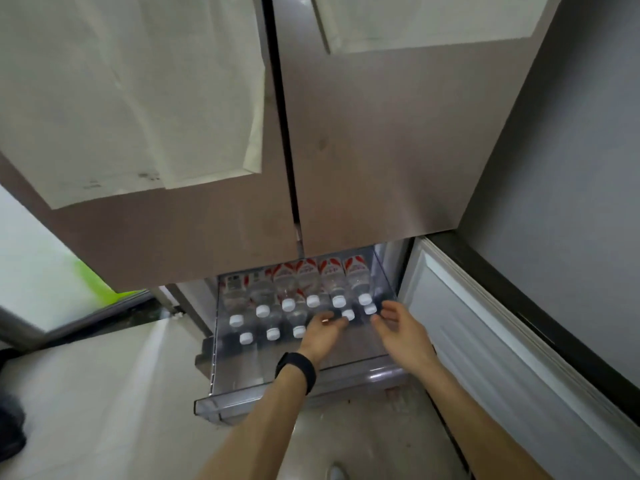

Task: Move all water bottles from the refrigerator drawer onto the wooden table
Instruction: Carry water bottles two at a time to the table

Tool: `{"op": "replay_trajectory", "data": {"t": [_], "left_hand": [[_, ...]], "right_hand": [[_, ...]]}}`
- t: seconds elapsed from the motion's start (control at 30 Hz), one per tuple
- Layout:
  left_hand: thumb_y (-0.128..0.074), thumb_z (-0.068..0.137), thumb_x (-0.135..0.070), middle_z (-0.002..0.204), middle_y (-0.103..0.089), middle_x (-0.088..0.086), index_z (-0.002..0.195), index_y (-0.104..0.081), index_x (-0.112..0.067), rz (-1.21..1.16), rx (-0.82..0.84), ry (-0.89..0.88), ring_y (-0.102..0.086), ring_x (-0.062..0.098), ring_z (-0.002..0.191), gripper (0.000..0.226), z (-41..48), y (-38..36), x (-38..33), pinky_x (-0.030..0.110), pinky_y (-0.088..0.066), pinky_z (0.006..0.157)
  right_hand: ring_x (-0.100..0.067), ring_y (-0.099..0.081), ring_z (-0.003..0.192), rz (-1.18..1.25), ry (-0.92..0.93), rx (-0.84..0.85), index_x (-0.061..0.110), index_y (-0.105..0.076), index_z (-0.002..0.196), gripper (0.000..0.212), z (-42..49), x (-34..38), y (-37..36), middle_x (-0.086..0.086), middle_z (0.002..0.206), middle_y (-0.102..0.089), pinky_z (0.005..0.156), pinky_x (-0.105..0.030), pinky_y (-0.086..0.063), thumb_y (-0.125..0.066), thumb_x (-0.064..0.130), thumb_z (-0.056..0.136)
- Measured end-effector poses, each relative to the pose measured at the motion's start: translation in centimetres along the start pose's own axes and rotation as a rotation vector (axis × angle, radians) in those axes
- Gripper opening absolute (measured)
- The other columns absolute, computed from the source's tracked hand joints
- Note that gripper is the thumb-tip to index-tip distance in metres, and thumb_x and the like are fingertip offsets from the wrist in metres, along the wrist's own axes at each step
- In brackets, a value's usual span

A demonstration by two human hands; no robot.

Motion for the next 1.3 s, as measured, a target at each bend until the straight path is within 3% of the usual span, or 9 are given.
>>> {"op": "replay_trajectory", "data": {"t": [0.27,0.37,0.53,0.67,0.77,0.97,1.03,1.17,1.3], "left_hand": [[-0.059,0.096,-0.045,0.122,-0.067,0.005,0.124,-0.063,-0.019,-0.294,-0.008,0.224,-0.063,0.026,0.107,0.038,8.4,-2.0,1.5,0.035,-0.049,0.078],[-0.055,0.101,-0.028,0.117,-0.070,0.009,0.117,-0.066,-0.016,-0.468,-0.015,0.255,-0.065,0.023,0.096,0.023,9.5,-2.7,1.7,0.032,-0.053,0.069],[-0.048,0.105,-0.021,0.091,-0.070,0.000,0.103,-0.064,-0.019,-0.562,-0.017,0.270,-0.064,0.016,0.077,0.016,10.2,-3.0,1.8,0.028,-0.053,0.060],[-0.046,0.107,-0.030,0.075,-0.072,-0.002,0.107,-0.066,-0.015,-0.506,-0.002,0.191,-0.066,0.013,0.069,0.025,9.6,-3.2,1.1,0.029,-0.054,0.066],[-0.048,0.102,-0.015,0.089,-0.071,0.006,0.107,-0.065,-0.015,-0.408,0.038,0.139,-0.066,0.015,0.073,0.018,8.1,-2.5,0.4,0.030,-0.053,0.068],[-0.056,0.101,-0.034,0.077,-0.062,-0.002,0.099,-0.060,-0.017,-0.240,0.079,0.109,-0.046,0.011,0.058,0.018,3.8,-0.1,0.1,0.025,-0.038,0.057],[-0.054,0.101,-0.040,0.086,-0.064,-0.001,0.106,-0.057,-0.016,-0.030,0.030,0.083,-0.047,0.013,0.064,0.025,2.5,1.7,-0.8,0.026,-0.040,0.060],[-0.051,0.098,-0.046,0.115,-0.067,0.011,0.119,-0.059,-0.010,0.443,-0.080,-0.079,-0.063,0.028,0.099,0.042,0.8,5.6,-4.6,0.037,-0.052,0.089],[-0.051,0.100,-0.043,0.098,-0.061,0.013,0.105,-0.059,-0.003,0.805,-0.222,-0.205,-0.056,0.030,0.085,0.042,-0.6,7.9,-10.1,0.034,-0.045,0.072]], "right_hand": [[-0.034,-0.064,0.103,0.092,-0.291,0.093,0.008,-0.064,0.118,0.043,10.0,-5.8,-3.5,-0.015,0.109,-0.067,0.094,-0.046,-0.050,-0.057,0.044,0.097],[-0.027,-0.066,0.085,0.369,-0.446,0.156,0.015,-0.066,0.110,0.034,10.7,-7.5,-5.3,-0.009,0.093,-0.067,0.072,-0.039,-0.053,-0.057,0.045,0.098],[-0.022,-0.066,0.108,0.611,-0.514,0.245,0.022,-0.059,0.120,0.031,11.8,-6.7,-7.5,0.001,0.115,-0.068,0.095,-0.045,-0.049,-0.052,0.045,0.100],[-0.018,-0.069,0.098,0.687,-0.504,0.217,0.021,-0.060,0.114,0.026,13.1,-6.1,-8.3,-0.004,0.109,-0.068,0.085,-0.038,-0.055,-0.054,0.043,0.100],[-0.016,-0.068,0.076,0.589,-0.427,0.202,0.010,-0.063,0.113,0.032,13.2,-4.9,-7.9,-0.006,0.092,-0.065,0.068,-0.033,-0.059,-0.053,0.038,0.101],[-0.032,-0.069,0.091,-0.028,-0.198,0.015,0.010,-0.058,0.112,0.054,8.8,-3.2,-1.9,-0.010,0.100,-0.071,0.079,-0.039,-0.054,-0.045,0.058,0.092],[-0.037,-0.064,0.098,-0.208,-0.131,-0.071,0.005,-0.051,0.120,0.045,6.8,-2.6,1.0,-0.017,0.109,-0.066,0.074,-0.033,-0.043,-0.046,0.046,0.101],[-0.021,-0.054,0.069,-0.364,0.057,-0.199,0.008,-0.046,0.113,0.034,4.1,0.5,5.2,-0.017,0.096,-0.065,0.054,-0.029,-0.035,-0.050,0.039,0.101],[-0.033,-0.061,0.083,-0.554,0.256,-0.252,0.006,-0.051,0.110,0.036,4.3,4.6,6.0,-0.018,0.097,-0.065,0.064,-0.032,-0.037,-0.048,0.040,0.100]]}}
Point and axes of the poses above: each hand's wrist, its own z-axis towards the middle knuckle, its own y-axis out of the back of the hand, x = y × z, the point moved 8 cm from there along z, towards the middle knuckle
